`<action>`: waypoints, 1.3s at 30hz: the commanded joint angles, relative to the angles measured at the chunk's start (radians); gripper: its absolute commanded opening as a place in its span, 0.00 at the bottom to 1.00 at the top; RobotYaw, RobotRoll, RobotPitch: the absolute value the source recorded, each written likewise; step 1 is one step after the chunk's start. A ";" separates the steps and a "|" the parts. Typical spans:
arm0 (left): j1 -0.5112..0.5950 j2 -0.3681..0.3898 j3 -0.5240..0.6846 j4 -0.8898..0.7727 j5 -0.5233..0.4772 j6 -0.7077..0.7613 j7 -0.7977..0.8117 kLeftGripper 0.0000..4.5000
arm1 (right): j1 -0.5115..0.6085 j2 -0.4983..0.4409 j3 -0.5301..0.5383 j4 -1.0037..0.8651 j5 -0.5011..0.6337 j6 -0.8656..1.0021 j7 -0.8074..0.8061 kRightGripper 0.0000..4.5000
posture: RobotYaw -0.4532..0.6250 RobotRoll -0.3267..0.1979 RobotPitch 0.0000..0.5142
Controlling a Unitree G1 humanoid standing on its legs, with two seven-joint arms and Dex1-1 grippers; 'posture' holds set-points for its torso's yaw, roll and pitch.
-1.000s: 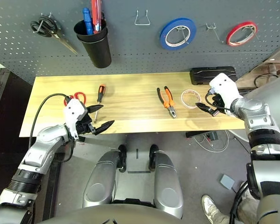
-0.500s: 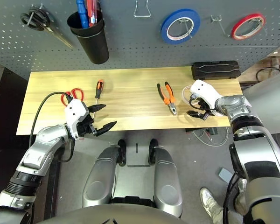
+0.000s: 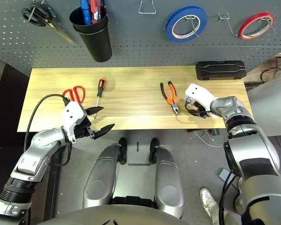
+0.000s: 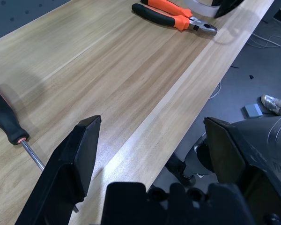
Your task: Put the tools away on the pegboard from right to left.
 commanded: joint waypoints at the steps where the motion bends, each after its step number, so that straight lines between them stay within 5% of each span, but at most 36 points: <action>1: 0.013 -0.005 -0.018 -0.009 0.009 0.002 0.002 1.00 | 0.043 -0.022 0.004 0.024 -0.016 -0.005 -0.014 0.01 | 0.58 0.62 0.78; 12: -0.041 -0.039 -0.030 0.046 0.022 -0.039 0.005 1.00 | 0.120 -0.092 -0.093 -0.068 0.074 -0.098 -0.059 0.01 | 0.57 0.62 0.68; 29: -0.018 -0.094 0.030 -0.049 -0.142 -0.199 -0.073 1.00 | 0.641 -0.073 -0.367 -0.559 0.269 -0.240 -0.370 0.01 | 0.56 0.62 0.52; 39: -0.085 -0.124 0.033 -0.082 -0.185 -0.252 -0.090 1.00 | 0.685 -0.046 -0.409 -0.623 0.233 -0.478 -0.549 0.01 | 0.55 0.62 0.46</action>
